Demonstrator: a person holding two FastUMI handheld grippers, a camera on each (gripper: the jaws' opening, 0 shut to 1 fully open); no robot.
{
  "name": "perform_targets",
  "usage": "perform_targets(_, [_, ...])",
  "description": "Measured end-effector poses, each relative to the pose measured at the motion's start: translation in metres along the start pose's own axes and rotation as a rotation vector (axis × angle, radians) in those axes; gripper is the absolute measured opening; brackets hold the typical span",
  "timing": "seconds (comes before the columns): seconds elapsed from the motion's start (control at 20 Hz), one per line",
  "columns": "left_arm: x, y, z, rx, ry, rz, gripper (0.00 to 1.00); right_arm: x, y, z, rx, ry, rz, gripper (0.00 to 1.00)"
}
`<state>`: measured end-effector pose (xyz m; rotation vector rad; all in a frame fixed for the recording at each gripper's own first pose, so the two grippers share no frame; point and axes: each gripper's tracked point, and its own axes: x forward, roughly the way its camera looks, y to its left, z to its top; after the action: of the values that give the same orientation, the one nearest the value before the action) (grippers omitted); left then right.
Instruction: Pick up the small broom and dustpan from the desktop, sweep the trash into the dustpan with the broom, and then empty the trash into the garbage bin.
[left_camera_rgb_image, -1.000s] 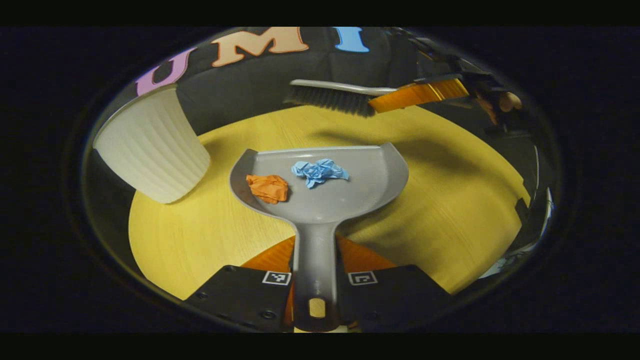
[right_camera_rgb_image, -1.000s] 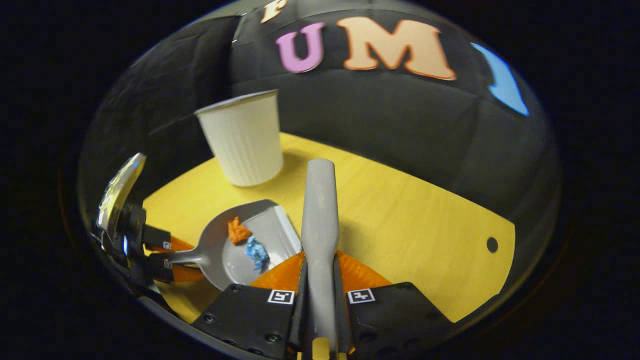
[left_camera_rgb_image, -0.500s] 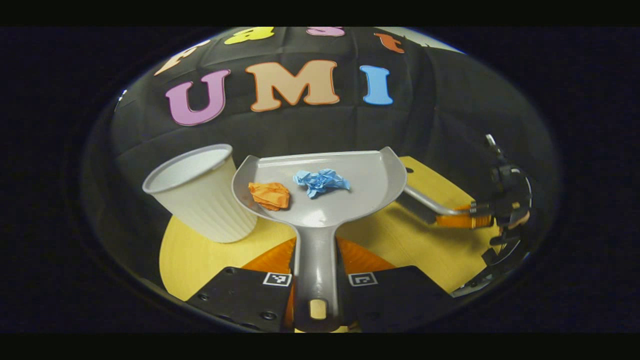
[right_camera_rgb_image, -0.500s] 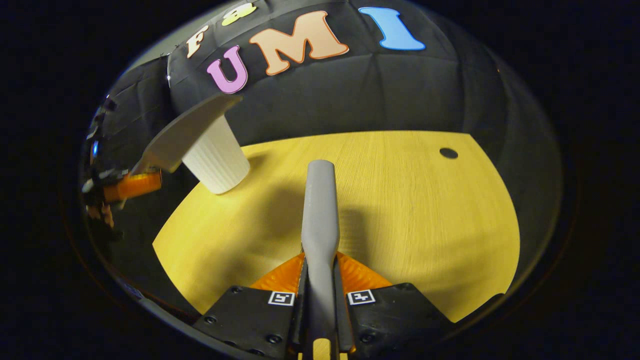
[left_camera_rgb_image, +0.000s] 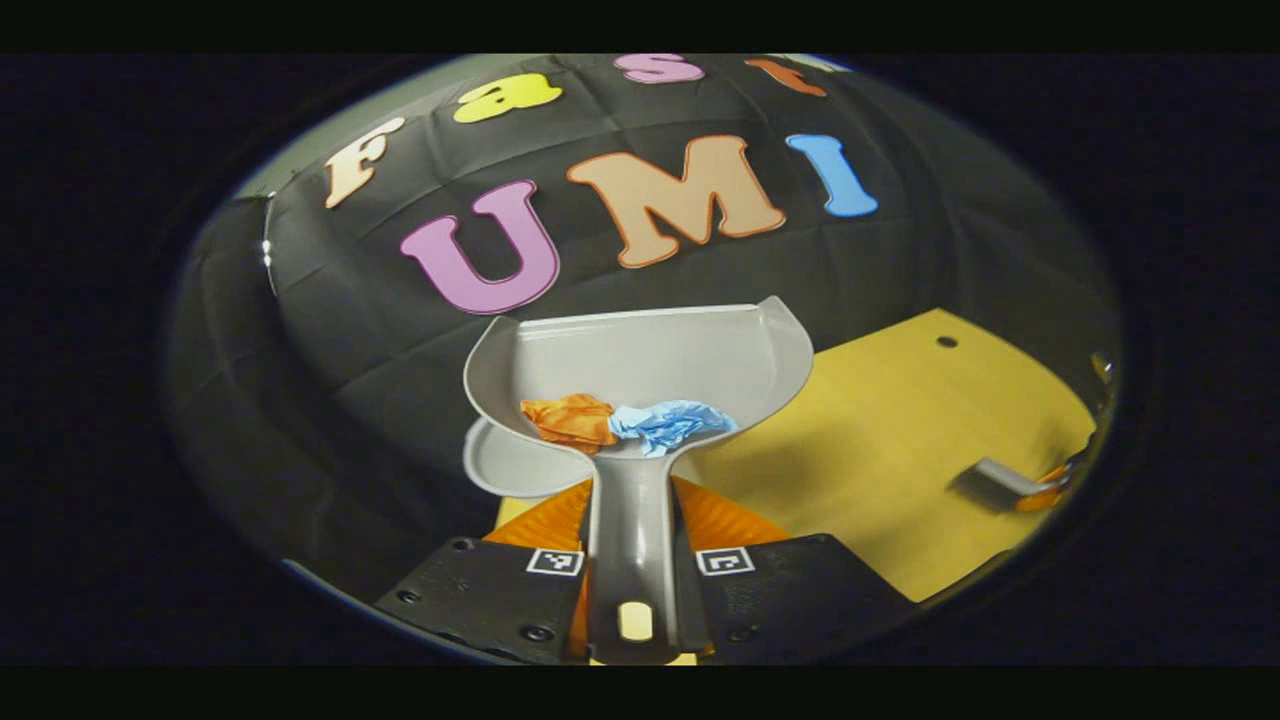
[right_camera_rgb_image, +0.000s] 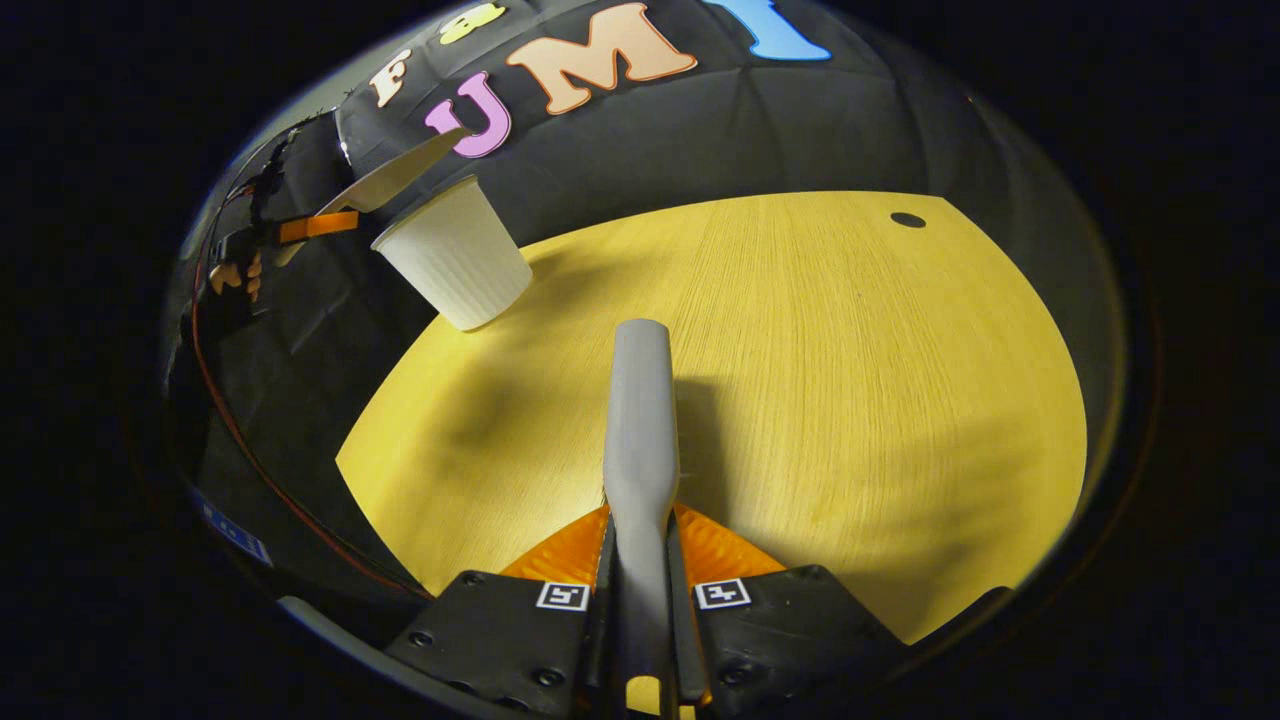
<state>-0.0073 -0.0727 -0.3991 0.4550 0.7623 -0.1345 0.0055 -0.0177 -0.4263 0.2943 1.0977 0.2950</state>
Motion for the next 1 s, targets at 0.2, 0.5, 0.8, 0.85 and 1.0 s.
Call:
perform_targets(0.2, [-0.005,0.014,-0.005,0.214,0.062,0.146,0.27,-0.002,-0.001,0.0,0.006,0.004,-0.013,0.23])
perform_targets(0.5, [0.006,0.038,-0.04,0.735,0.161,0.262,0.27,-0.001,0.0,-0.001,0.002,0.018,-0.01,0.23])
perform_targets(0.8, [-0.006,0.057,-0.033,1.099,0.149,0.356,0.26,0.001,0.001,-0.002,-0.02,0.022,-0.021,0.2])
perform_targets(0.85, [-0.003,0.053,-0.039,0.998,0.152,0.326,0.24,-0.001,0.002,-0.001,-0.022,0.021,-0.02,0.23])
perform_targets(1.0, [0.004,0.016,-0.051,0.602,0.111,0.236,0.24,-0.004,0.002,0.002,-0.006,-0.001,-0.018,0.23])
